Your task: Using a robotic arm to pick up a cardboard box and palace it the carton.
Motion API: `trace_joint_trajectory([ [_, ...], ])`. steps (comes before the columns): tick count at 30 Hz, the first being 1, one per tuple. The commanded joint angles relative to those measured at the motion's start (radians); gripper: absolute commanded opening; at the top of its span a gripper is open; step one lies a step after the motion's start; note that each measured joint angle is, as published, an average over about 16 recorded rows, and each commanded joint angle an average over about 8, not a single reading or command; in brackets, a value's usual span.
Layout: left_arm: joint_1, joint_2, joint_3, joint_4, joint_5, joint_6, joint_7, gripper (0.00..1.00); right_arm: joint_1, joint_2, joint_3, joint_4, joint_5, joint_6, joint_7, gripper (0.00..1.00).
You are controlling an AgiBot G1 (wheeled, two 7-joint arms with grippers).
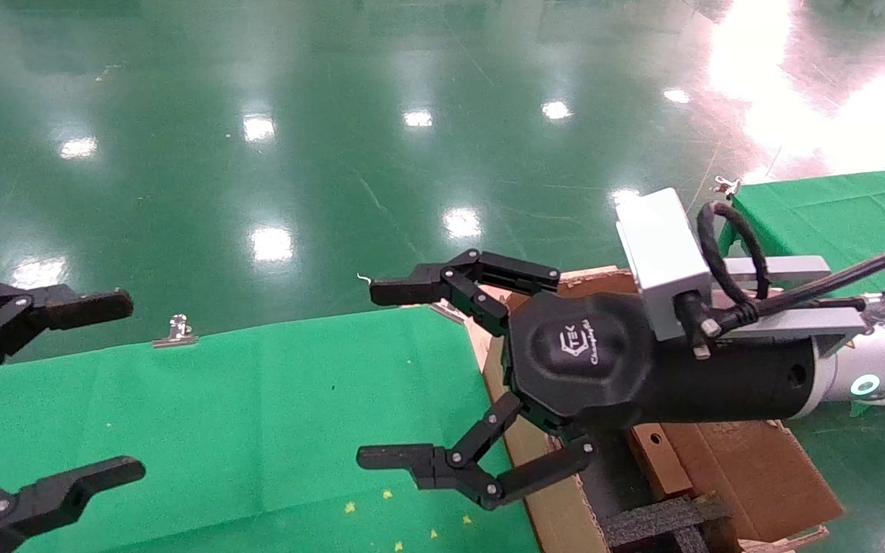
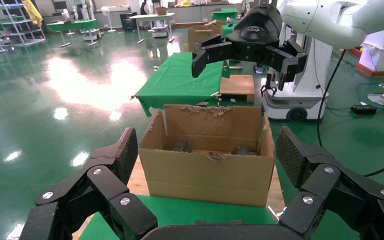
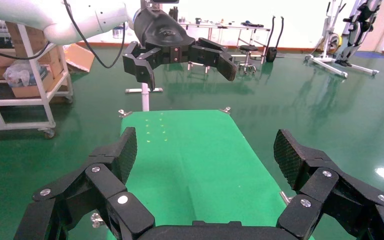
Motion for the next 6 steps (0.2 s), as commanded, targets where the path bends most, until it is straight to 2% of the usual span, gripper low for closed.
trace_joint_trajectory([
  [1,0.000,0.000,0.000,0.000,0.000,0.000,0.000,1.00,0.003,0.000,-0.003,-0.001,-0.001,0.001,0.002,1.00],
  [6,0.000,0.000,0.000,0.000,0.000,0.000,0.000,1.00,0.005,0.001,-0.006,-0.001,-0.002,0.002,0.003,1.00],
])
